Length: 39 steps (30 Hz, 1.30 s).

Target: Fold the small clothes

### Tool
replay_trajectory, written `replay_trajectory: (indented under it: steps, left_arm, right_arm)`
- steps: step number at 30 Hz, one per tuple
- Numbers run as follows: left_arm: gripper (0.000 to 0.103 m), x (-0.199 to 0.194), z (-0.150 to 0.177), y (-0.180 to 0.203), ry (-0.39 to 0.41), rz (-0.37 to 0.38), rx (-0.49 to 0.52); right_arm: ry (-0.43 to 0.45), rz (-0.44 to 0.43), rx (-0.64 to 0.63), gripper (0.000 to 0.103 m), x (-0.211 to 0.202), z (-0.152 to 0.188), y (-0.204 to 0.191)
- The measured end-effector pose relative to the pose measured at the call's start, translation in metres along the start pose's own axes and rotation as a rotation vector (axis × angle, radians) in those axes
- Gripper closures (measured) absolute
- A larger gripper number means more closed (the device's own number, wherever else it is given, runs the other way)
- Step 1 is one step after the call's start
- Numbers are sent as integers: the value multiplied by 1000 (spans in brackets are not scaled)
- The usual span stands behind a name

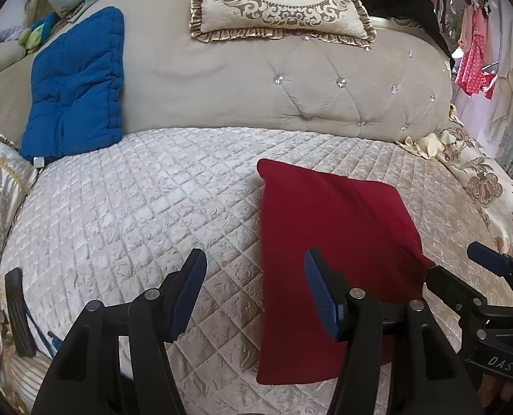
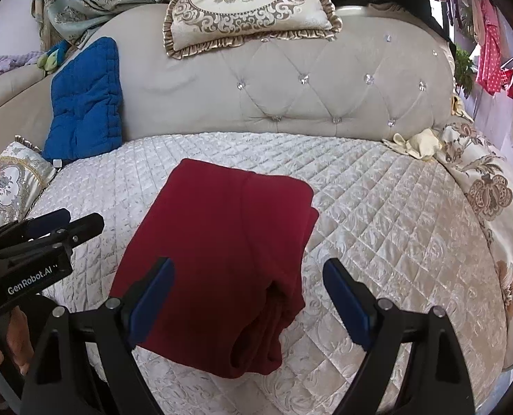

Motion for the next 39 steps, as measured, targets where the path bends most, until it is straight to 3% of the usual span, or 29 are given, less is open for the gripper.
replay_trajectory:
  steps: [39]
  left_arm:
    - [66, 11, 2, -4, 6, -22, 39]
  right_arm:
    - [-40, -5, 15, 13, 22, 8, -3]
Point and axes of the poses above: each gripper's, at about its wrist camera, not at the fingertips, and x roughly the way its jaws point, y to its right, z to its underside, the point moved 5 cm from there along x, roughly the way its jaws point, and after that the axes turned 6 degrees about -x, right-handed, at the moved point
